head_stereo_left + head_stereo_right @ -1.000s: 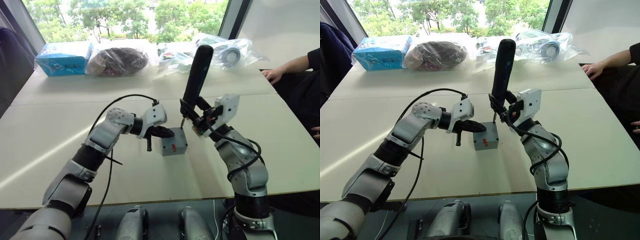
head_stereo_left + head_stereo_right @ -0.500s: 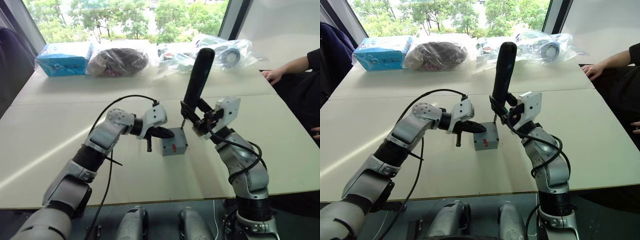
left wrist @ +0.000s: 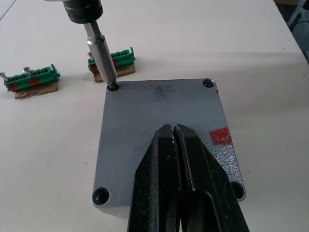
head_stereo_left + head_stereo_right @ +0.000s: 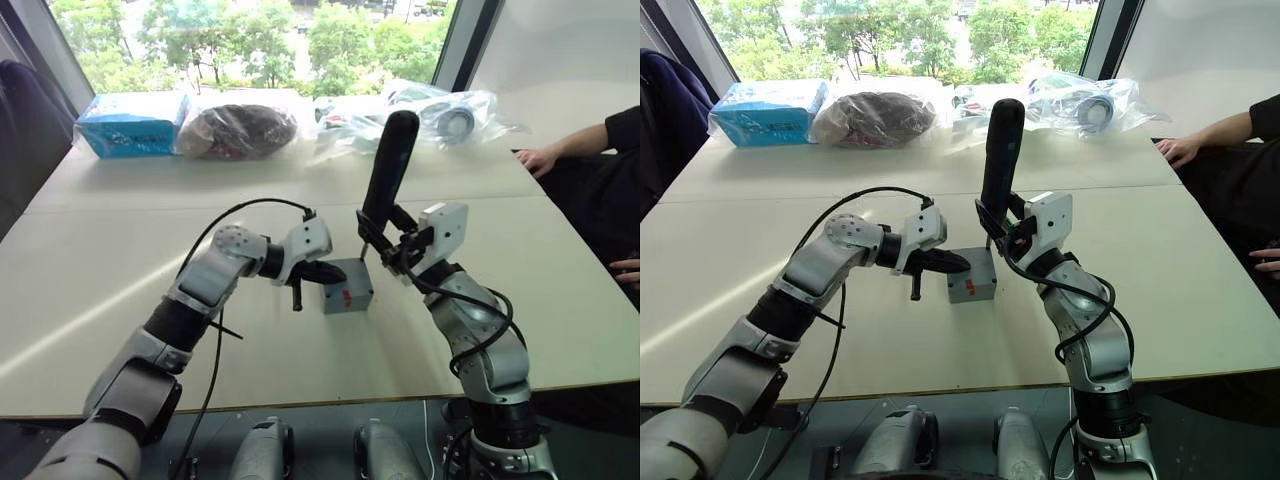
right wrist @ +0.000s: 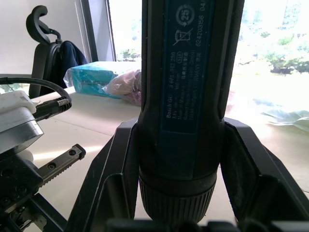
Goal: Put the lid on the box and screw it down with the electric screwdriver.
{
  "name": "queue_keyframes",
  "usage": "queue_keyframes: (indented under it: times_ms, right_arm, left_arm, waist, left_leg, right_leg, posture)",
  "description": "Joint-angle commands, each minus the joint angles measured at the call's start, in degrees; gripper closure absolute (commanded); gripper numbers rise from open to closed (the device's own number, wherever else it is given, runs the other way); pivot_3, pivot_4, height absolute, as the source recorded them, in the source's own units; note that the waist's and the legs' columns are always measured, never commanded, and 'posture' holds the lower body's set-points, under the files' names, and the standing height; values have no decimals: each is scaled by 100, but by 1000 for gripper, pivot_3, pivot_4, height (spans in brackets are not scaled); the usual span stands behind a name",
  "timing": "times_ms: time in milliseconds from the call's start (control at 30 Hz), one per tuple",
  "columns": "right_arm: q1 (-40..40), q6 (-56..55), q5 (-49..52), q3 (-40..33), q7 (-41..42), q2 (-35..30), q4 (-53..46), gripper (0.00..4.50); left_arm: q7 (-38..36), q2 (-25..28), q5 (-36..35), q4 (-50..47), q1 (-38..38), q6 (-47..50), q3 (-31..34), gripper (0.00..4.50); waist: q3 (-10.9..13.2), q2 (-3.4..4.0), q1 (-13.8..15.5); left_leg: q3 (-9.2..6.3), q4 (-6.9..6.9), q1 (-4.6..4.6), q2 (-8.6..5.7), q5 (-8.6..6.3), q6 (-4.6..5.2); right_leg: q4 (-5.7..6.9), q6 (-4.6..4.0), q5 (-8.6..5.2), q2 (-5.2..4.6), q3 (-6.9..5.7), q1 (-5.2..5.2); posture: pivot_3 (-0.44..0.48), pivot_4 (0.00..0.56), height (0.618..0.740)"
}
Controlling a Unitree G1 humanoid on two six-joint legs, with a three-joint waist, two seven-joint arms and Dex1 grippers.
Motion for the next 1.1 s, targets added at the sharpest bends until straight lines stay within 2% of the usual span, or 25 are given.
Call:
queue_keyframes:
  times_ms: [33,500,1100]
  right_arm:
    - [340,448,-50,155,-52,-25,498,2713]
    - [294,522,6,116,-250,-2,580,2713]
    - [156,532,199,33,-201,-102,211,2713]
  left_arm:
    - [33,19,115,-121,130,67,-36,4500]
    - [46,6,136,-95,152,41,-43,4500]
    - [65,-40,146,-65,147,56,-47,4500]
  waist:
    - [-8,0,0]
    - [-40,-14,4]
    - [-46,-18,-2]
  left_leg:
    - [0,0,0,0,0,0]
    - [-1,-26,7,-7,-1,-1]
    - [-2,-60,9,-9,-1,-1]
  right_leg:
    - [0,0,0,-1,0,0]
    - [-6,-26,-14,-44,-6,-1]
    - [-25,-30,-16,-55,-7,-6]
  posture:
    - [0,150,740]
    - [0,150,740]
    - [0,150,740]
